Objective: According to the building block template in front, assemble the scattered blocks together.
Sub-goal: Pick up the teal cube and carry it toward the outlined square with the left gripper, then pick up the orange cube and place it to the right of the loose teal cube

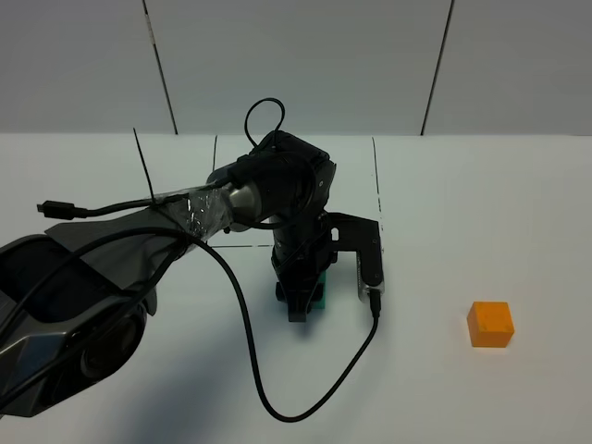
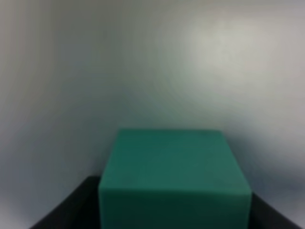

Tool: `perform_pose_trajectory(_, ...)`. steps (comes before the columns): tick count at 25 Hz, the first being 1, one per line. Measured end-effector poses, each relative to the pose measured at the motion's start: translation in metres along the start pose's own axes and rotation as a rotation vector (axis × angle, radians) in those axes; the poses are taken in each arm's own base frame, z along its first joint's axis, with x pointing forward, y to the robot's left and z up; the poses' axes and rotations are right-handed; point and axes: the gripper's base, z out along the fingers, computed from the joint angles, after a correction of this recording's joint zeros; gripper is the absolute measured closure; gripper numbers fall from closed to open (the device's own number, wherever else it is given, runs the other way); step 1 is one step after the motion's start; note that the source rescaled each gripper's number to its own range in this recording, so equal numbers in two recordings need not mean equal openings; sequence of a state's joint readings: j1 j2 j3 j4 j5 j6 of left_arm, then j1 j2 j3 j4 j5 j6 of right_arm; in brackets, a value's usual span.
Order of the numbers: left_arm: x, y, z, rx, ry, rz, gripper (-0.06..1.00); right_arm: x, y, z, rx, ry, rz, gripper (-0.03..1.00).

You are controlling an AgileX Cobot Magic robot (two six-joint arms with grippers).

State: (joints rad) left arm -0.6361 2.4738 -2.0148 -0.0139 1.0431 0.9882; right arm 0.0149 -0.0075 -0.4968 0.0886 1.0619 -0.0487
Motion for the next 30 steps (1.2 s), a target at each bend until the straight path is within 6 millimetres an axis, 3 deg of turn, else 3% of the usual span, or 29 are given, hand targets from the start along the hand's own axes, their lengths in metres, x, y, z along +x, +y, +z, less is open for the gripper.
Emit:
perform_pose_trajectory(4, 0.000, 0.000, 0.000, -0.004, -0.002, -0.001, 0.22, 0.000, 0.000, 0.000, -0.001, 0.000, 0.000, 0.17)
perform_pose_trajectory(8, -0.001, 0.001, -0.004, -0.019, -0.012, -0.010, 0.00, 0.000, 0.000, 0.000, -0.001, 0.000, 0.000, 0.17)
perform_pose_trajectory(16, -0.001, -0.003, -0.035, -0.018, -0.039, -0.031, -0.05, 0.000, 0.000, 0.000, -0.001, 0.000, 0.000, 0.17)
perform_pose_trajectory(23, -0.004, -0.013, -0.090, -0.003, -0.154, -0.238, -0.05, 0.000, 0.000, 0.000, -0.001, 0.000, 0.000, 0.17)
perform_pose_trajectory(26, 0.006, -0.011, -0.118, -0.040, -0.200, -0.348, -0.05, 0.000, 0.000, 0.000, -0.001, 0.000, 0.000, 0.17)
perform_pose_trajectory(30, 0.044, -0.005, -0.147, -0.065, -0.232, -0.519, -0.04, 0.000, 0.000, 0.000, -0.001, 0.000, 0.000, 0.17)
